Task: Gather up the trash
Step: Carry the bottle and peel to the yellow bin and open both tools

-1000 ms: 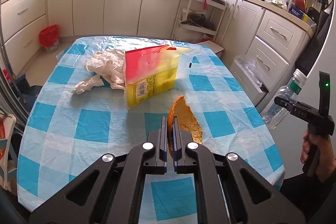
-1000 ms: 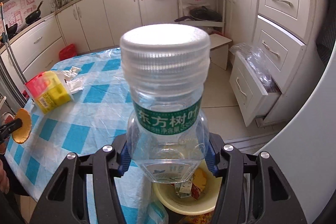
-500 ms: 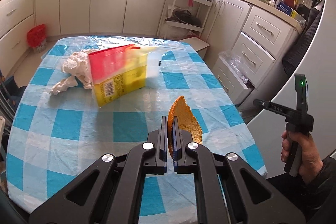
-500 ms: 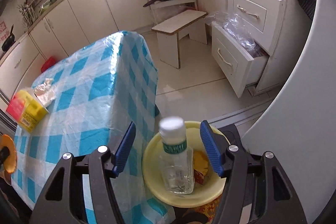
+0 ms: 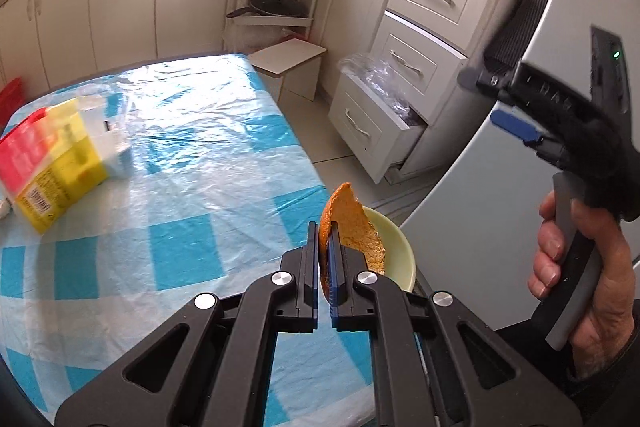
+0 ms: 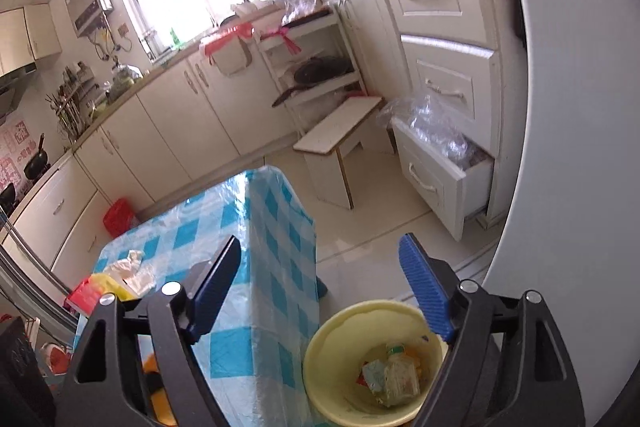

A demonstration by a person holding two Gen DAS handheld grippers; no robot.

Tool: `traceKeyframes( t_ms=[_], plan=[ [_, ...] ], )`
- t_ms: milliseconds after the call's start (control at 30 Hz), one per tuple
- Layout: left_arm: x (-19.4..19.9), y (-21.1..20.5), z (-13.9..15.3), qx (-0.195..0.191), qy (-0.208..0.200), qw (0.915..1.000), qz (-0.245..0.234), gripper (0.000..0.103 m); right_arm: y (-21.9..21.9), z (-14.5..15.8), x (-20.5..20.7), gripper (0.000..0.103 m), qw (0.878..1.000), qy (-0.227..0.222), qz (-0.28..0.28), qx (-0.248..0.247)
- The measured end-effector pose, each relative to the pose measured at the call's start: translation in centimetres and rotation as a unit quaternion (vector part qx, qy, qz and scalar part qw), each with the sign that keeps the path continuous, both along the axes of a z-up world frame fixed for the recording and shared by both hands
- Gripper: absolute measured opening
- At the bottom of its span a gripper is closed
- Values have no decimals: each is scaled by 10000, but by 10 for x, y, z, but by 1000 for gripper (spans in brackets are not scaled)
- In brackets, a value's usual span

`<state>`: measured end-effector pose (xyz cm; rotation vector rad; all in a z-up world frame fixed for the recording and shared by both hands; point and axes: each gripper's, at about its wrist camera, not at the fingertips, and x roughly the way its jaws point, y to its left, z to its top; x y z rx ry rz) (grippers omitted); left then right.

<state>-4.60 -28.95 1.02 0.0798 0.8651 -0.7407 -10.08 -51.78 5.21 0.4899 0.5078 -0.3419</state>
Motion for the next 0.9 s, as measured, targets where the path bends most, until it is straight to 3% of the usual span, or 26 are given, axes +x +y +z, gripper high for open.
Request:
traceKeyframes(
  t_ms=[133, 300, 467, 567, 633, 900],
  plan=[
    [-1, -48, -12, 122, 119, 9996, -246, 4, 0, 19, -7, 80, 9990, -403, -59, -209],
    [4, -100, -34, 412, 245, 9981, -396, 4, -14, 24, -13, 80, 9978, -653, -147, 20],
    [15, -135, -62, 800, 691, 9932, -490, 10, -25, 26, -18, 80, 9966, -775, -213, 202],
    [19, -135, -57, 685, 656, 9947, -395, 25, -28, 27, -19, 80, 9961, -823, -219, 244],
    [20, -130, -51, 568, 615, 9958, -366, 44, -28, 27, -20, 80, 9957, -852, -204, 297],
    [23, -106, -31, 400, 551, 9974, -233, 53, -26, 26, -22, 81, 9952, -872, -228, 392]
  ],
)
